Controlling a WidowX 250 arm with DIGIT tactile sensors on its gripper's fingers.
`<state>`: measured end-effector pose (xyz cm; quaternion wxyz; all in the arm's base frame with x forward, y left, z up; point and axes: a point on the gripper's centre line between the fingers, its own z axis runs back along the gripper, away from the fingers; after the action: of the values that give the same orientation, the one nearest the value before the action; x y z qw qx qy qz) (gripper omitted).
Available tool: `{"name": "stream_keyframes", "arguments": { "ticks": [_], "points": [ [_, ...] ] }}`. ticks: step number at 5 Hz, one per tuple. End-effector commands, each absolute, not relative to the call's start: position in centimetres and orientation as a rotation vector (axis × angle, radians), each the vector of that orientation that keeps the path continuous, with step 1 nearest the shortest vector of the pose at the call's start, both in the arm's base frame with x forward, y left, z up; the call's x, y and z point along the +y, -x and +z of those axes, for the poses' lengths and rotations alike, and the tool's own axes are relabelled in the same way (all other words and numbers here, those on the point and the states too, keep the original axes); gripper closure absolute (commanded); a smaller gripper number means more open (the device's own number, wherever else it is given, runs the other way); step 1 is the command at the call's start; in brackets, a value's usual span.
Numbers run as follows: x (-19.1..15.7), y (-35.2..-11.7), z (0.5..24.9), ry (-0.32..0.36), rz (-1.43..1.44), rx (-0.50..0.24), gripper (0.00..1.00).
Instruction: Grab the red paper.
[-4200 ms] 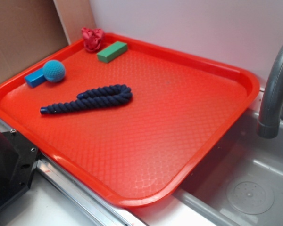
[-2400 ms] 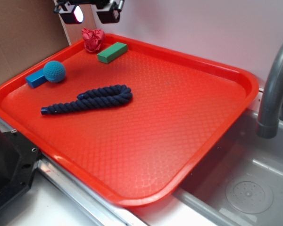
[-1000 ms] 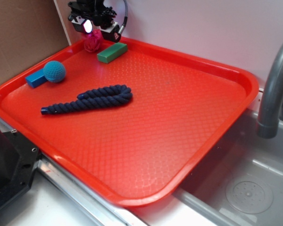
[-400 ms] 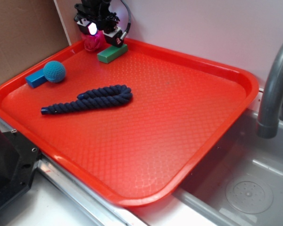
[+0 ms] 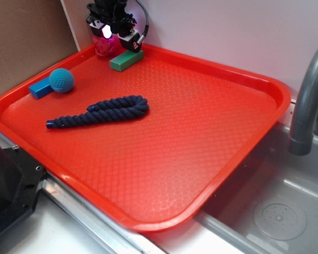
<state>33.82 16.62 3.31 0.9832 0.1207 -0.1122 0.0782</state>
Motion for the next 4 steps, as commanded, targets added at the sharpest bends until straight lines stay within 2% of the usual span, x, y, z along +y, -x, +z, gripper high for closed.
{"name": "stream_keyframes", "arguments": {
  "ticks": [1, 3, 4],
  "points": [
    [17.8, -33.1, 4.6, -0.261, 0.164, -0.256, 1.0],
    [16.5, -31.0, 8.2, -0.24, 0.149, -0.324, 1.0],
    [16.5, -30.6, 9.3, -0.25, 0.164, -0.335, 0.94]
  ]
}}
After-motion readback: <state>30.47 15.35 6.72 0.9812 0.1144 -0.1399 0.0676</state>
